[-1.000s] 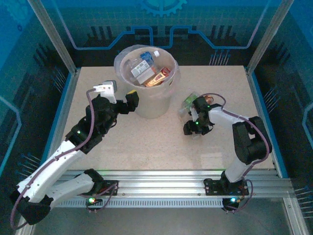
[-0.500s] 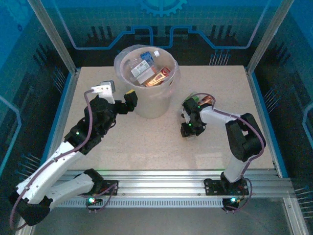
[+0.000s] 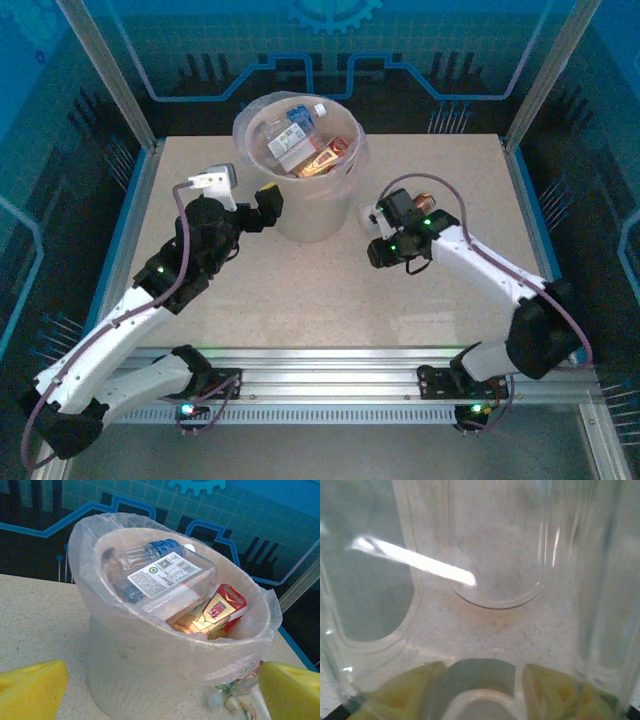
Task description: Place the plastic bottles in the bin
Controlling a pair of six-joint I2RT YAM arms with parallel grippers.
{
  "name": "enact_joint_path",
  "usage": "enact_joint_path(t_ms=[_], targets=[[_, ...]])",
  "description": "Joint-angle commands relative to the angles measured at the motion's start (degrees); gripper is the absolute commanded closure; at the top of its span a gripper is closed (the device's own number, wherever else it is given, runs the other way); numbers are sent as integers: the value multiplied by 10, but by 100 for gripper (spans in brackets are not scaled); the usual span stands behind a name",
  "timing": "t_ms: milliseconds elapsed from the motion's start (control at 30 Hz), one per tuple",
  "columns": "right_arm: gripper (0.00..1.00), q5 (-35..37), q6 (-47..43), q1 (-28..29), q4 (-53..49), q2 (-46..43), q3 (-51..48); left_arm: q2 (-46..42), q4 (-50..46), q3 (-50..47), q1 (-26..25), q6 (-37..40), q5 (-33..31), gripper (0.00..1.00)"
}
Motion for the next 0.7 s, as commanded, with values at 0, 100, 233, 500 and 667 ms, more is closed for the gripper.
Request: enact_joint_path(t_ms=[0,100,233,500,667], targets=[[82,-9,-4,14,0,-61,12,20,-7,41,1,-22,70,1],[82,-31,-6,21,32,-114,3,59,-5,70,1,-30,158,1],[80,-50,-5,29,81,-177,-19,119,22,106,-2,-42,285,1],[79,-97,1,34,128,-240,-39,223,44,190,-48,-22,385,1],[79,-102,2,39,130,-250,-39,260,48,224,-74,-11,405,1]])
